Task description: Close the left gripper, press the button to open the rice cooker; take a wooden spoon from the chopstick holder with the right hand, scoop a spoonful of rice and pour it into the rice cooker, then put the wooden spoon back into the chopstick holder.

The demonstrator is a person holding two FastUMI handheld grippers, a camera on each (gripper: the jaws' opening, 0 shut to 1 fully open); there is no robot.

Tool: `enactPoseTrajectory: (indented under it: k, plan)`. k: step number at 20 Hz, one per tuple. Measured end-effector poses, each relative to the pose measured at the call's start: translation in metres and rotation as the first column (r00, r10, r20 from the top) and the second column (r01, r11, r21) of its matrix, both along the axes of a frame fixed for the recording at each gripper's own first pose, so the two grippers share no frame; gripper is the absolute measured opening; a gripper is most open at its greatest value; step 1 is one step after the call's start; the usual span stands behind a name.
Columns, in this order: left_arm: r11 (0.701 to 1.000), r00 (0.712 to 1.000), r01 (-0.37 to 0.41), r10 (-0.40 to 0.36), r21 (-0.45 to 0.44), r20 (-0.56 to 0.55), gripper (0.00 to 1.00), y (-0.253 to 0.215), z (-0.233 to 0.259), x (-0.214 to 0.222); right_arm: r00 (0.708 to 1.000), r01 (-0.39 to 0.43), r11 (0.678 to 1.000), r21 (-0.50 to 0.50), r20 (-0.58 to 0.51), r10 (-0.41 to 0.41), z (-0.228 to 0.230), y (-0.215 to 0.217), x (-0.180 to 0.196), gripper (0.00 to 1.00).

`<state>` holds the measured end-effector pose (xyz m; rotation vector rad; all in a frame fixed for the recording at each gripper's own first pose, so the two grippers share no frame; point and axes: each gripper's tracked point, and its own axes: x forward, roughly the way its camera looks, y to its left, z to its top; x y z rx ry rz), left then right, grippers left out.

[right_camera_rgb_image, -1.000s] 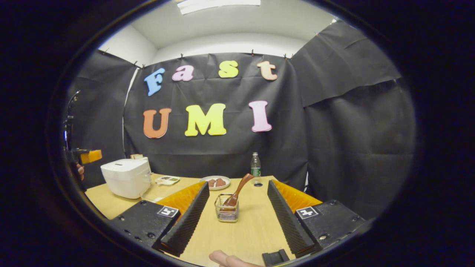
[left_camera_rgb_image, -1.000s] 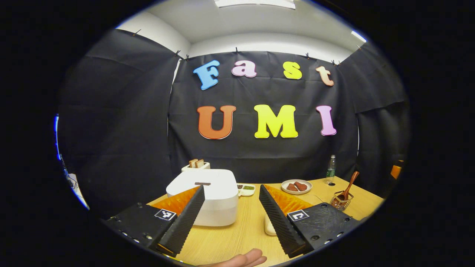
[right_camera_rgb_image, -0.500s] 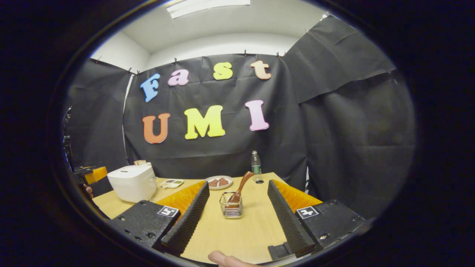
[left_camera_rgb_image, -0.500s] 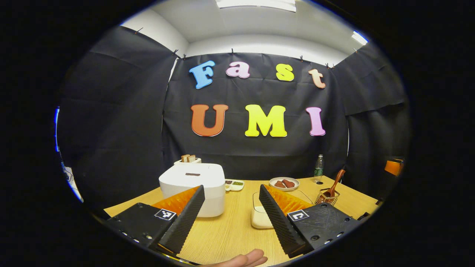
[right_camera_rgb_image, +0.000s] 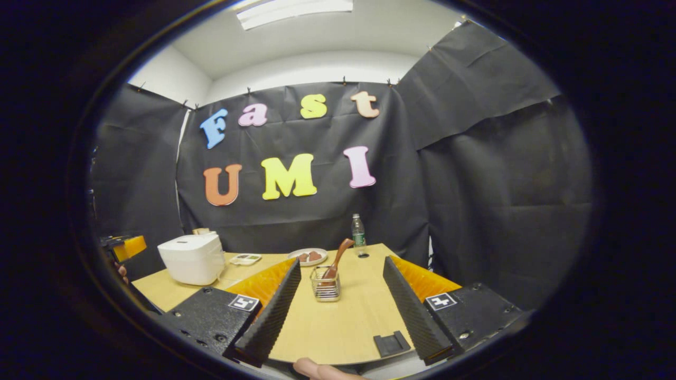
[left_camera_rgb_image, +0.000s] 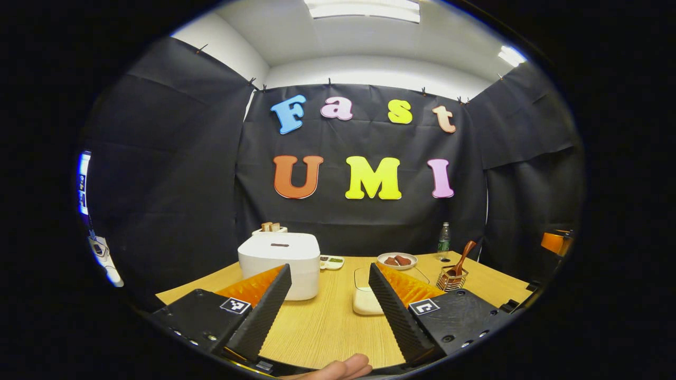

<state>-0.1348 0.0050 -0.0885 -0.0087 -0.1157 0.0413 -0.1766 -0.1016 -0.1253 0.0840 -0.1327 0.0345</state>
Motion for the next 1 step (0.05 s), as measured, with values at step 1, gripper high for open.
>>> enactPoseTrajectory:
  k: [1]
  plan:
    - [1.000, 1.000, 0.004, -0.004, 0.003, 0.002, 0.93, -0.0022, 0.0001, -0.0014, 1.000, 0.004, 1.000, -0.008, 0.013, -0.004, 0.0037, -0.0013, 0.0010, 1.00]
